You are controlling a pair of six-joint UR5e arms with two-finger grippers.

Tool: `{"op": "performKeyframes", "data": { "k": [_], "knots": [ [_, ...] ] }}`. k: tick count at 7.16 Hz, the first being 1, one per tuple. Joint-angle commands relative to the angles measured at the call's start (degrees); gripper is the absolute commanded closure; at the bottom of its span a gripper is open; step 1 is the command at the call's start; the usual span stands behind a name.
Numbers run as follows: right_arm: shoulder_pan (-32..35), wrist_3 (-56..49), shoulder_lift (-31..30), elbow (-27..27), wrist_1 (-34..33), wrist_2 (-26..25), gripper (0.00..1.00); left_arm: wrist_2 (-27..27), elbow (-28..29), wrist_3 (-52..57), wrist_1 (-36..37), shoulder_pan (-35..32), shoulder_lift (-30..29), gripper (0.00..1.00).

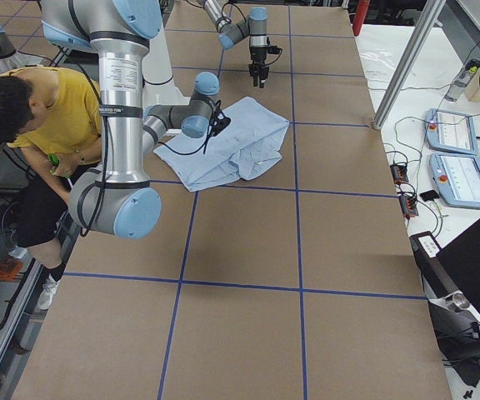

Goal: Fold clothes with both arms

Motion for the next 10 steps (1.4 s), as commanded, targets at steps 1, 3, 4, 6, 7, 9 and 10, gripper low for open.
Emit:
{"op": "performKeyframes", "data": {
  "k": [1, 3, 4, 6, 7, 9, 10],
  "knots": [
    [7.67, -9.84, 4.88, -5.92, 0.0, -2.76, 0.0, 1.51, -2.87, -1.78, 5.04, 3.27, 0.17, 0.41],
    [8.47, -11.57, 4.89, -8.56, 0.09, -4.62, 0.0, 5.0, -1.83, -4.33, 5.14, 6.35, 0.34, 0.42],
    [8.48, -11.57, 4.89, -8.57, 0.09, -4.89, 0.0, 5.29, 0.1, -4.25, 5.14, 7.58, -0.96, 0.43],
    [8.21, -11.66, 4.8, -9.36, 0.09, -7.16, 0.0, 5.47, 1.44, -4.25, 5.05, 7.77, -1.94, 0.44],
    [7.25, -11.66, 4.98, -9.97, 0.09, -8.92, 0.0, 5.55, 1.61, -4.25, 5.14, 7.77, -1.77, 0.57],
    [6.63, -11.66, 6.11, -12.07, 0.18, -9.29, 0.0, 7.04, 1.87, -4.34, 5.14, 7.33, -1.77, 1.0],
    [6.02, -11.48, 7.51, -13.04, 0.09, -9.72, 0.0, 8.88, 2.05, -3.47, 5.14, 6.02, -1.59, 1.0]
  ]
}}
